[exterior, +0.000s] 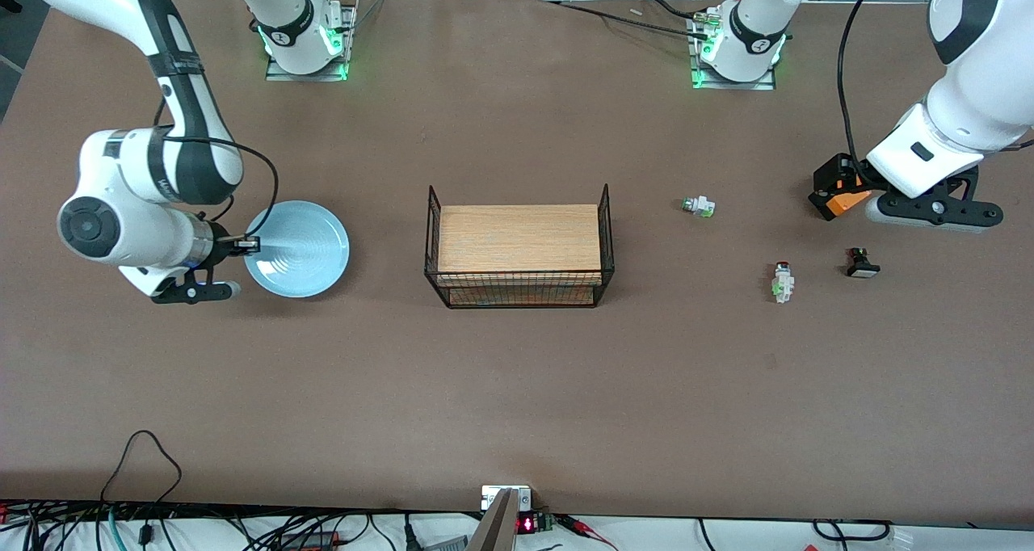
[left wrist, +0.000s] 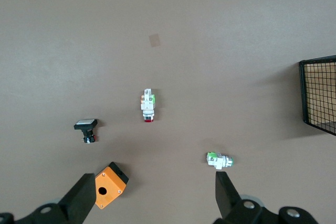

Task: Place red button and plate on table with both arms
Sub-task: 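Lower the held plate onto the table with the right gripper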

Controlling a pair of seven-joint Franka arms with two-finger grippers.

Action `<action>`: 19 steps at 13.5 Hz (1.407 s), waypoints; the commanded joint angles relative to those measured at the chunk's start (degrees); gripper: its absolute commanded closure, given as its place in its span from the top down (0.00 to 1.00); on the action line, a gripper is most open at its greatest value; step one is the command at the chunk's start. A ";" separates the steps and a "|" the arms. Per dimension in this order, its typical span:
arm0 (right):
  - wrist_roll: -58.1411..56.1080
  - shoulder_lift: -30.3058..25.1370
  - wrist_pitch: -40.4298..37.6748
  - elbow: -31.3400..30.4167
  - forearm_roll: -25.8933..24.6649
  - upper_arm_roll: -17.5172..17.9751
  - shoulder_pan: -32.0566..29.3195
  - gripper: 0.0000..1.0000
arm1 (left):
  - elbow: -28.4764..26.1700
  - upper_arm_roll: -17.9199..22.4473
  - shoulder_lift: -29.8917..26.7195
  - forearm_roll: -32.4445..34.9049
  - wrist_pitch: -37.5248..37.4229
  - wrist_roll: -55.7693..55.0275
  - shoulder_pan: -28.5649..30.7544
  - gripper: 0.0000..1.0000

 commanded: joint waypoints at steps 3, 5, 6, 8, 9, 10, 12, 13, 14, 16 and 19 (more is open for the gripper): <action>-4.78 -2.68 12.10 -9.04 -0.16 0.86 -2.68 0.00 | -0.42 0.17 -0.60 -1.20 0.56 0.63 -0.08 1.00; -8.82 -0.31 15.52 -8.95 -0.16 0.86 -5.31 0.00 | -0.42 0.17 -0.60 -1.20 0.56 0.63 -0.17 1.00; -10.84 0.75 17.02 -8.95 -0.16 0.86 -6.37 0.00 | -0.50 0.17 -0.60 -1.29 0.47 0.63 -0.09 1.00; -14.36 2.51 19.40 -8.69 -0.16 0.86 -8.13 0.00 | -0.50 0.17 -0.60 -1.20 0.47 0.63 -0.08 1.00; -15.68 3.21 20.63 -8.60 -0.16 0.86 -8.57 0.00 | -0.50 0.17 -0.60 -1.20 0.38 0.63 -0.08 1.00; -16.39 4.00 21.77 -8.51 -0.16 0.86 -8.75 0.00 | -0.50 0.17 -0.60 -1.20 0.38 0.71 -0.08 1.00; -16.92 5.24 23.36 -8.43 -0.07 0.86 -9.10 0.00 | -0.50 0.17 -0.60 -1.20 0.38 0.71 -0.08 1.00; -16.92 5.76 24.06 -8.42 -0.16 0.86 -9.10 0.00 | -0.50 0.17 -0.60 -1.20 0.30 0.63 -0.08 1.00; -16.92 6.03 24.24 -8.42 -0.16 0.86 -9.01 0.01 | -0.50 0.17 -0.60 -1.20 0.12 0.63 -0.17 1.00; -16.92 6.56 24.24 -8.08 -0.16 0.95 -8.75 0.08 | -0.50 0.17 -0.60 -1.20 0.03 0.63 -0.17 1.00; -16.84 6.39 23.98 -7.28 -0.07 1.13 -8.49 0.32 | -0.50 0.17 -0.60 -1.20 -0.06 0.71 -0.08 1.00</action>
